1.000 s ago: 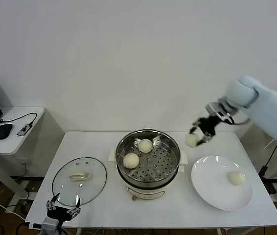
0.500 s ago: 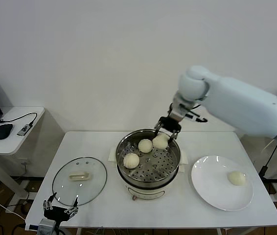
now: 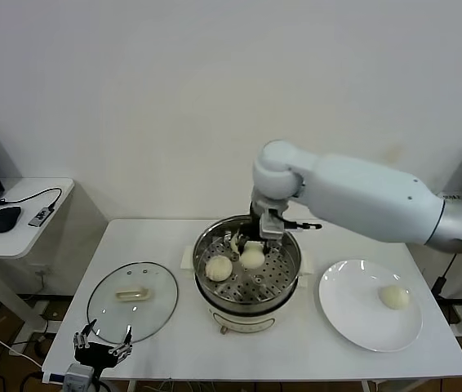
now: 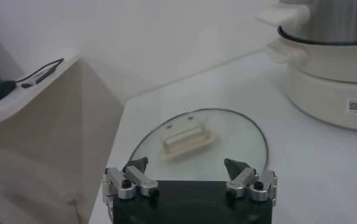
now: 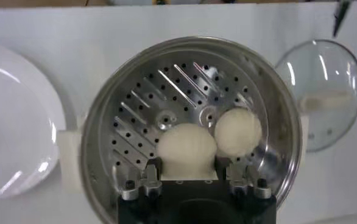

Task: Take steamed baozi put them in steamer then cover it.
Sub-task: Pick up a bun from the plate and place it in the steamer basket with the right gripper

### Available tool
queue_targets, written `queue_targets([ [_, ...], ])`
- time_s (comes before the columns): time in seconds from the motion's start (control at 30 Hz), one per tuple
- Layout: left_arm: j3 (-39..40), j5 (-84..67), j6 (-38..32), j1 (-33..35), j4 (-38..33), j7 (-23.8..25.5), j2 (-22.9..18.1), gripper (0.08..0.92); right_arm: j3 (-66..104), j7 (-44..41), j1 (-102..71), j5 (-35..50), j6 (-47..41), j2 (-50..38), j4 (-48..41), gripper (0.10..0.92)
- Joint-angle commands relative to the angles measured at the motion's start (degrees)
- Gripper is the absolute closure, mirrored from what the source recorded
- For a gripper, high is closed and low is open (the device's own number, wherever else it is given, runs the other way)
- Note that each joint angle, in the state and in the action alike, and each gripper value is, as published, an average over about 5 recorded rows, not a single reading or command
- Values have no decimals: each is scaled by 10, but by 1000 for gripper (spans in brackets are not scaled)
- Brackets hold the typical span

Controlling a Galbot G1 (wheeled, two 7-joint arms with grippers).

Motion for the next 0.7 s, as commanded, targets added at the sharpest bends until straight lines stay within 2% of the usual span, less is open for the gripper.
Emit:
queue_targets([
  [0.03, 0, 0, 0, 1, -1, 0, 0, 177, -8, 7, -40, -54, 17, 12, 28, 482],
  [0.7, 1, -2, 0, -4, 11, 0, -1, 177, -20, 18, -61, -42, 1, 16, 25, 482],
])
